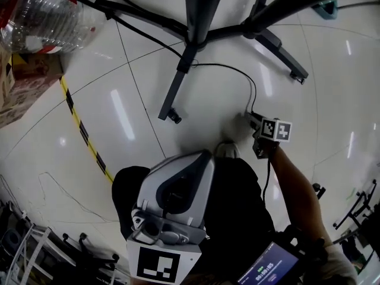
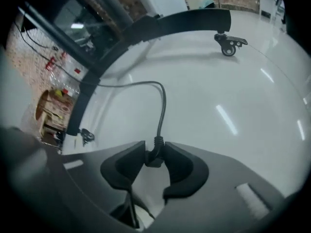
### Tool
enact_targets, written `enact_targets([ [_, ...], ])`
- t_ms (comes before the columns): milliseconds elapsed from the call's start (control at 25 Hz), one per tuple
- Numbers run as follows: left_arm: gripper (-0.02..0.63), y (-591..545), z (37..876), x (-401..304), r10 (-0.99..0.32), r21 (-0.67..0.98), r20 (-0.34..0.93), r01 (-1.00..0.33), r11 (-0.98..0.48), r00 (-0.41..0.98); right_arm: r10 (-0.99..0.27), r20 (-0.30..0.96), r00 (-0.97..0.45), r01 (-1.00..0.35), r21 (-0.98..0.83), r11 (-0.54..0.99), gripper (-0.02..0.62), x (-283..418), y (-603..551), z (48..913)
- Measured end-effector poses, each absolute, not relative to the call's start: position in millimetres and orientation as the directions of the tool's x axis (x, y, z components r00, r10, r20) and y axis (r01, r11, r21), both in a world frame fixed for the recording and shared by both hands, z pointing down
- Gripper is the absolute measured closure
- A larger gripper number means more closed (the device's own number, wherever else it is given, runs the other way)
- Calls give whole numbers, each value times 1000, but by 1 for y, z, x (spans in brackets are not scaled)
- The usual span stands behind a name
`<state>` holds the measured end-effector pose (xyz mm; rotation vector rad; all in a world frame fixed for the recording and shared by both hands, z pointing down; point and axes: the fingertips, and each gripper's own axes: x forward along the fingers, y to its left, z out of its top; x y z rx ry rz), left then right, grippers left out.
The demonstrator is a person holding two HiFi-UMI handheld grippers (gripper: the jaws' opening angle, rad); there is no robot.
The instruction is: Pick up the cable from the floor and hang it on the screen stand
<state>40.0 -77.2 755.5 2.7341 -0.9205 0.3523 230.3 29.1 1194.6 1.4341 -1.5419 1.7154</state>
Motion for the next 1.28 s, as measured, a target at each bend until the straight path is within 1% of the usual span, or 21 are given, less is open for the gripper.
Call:
enact_targets([
  [120,588,-77,747,41,-561,166,297,-620,-766,773,-492,690,-531,-691,-689,-220,465,208,1,1138],
  [200,588,-76,740,37,-572,200,307,-639,-743,761,-572,548,-610,-588,-797,-138,465,196,-12,1078],
  [240,588,-75,737,35,-576,213,319,-649,-730,753,-593,494,-636,-556,-826,-91,465,191,-17,1045],
  [360,588,-67,727,20,-588,250,354,-680,-689,727,-583,380,-718,-518,-852,83,465,165,-23,935],
  [480,588,-51,709,-2,-626,340,401,-744,-576,668,-543,297,-786,-489,-836,249,465,135,-17,814],
  [560,588,-45,673,-12,-658,362,401,-770,-525,637,-500,244,-831,-456,-813,361,463,111,-16,728],
  [680,588,-45,596,-21,-679,351,367,-771,-532,636,-436,167,-884,-401,-750,526,463,71,-21,599],
  [800,588,-51,502,-33,-700,351,311,-762,-544,643,-397,150,-905,-388,-673,630,463,35,-23,488],
  [880,588,-62,433,-45,-733,351,261,-769,-534,628,-383,144,-913,-383,-631,675,463,15,-30,420],
  [960,588,-75,359,-59,-772,321,195,-783,-532,605,-379,96,-920,-362,-580,730,463,-2,-42,351],
  [1080,588,-94,248,-78,-816,226,83,-808,-544,573,-379,33,-925,-357,-418,835,463,-30,-61,245],
  [1160,588,-99,193,-91,-829,172,28,-820,-546,558,-377,12,-926,-363,-300,882,463,-46,-66,192],
  [1280,588,-100,150,-106,-843,115,-21,-836,-537,538,-378,-14,-926,-368,-204,907,463,-62,-73,151],
])
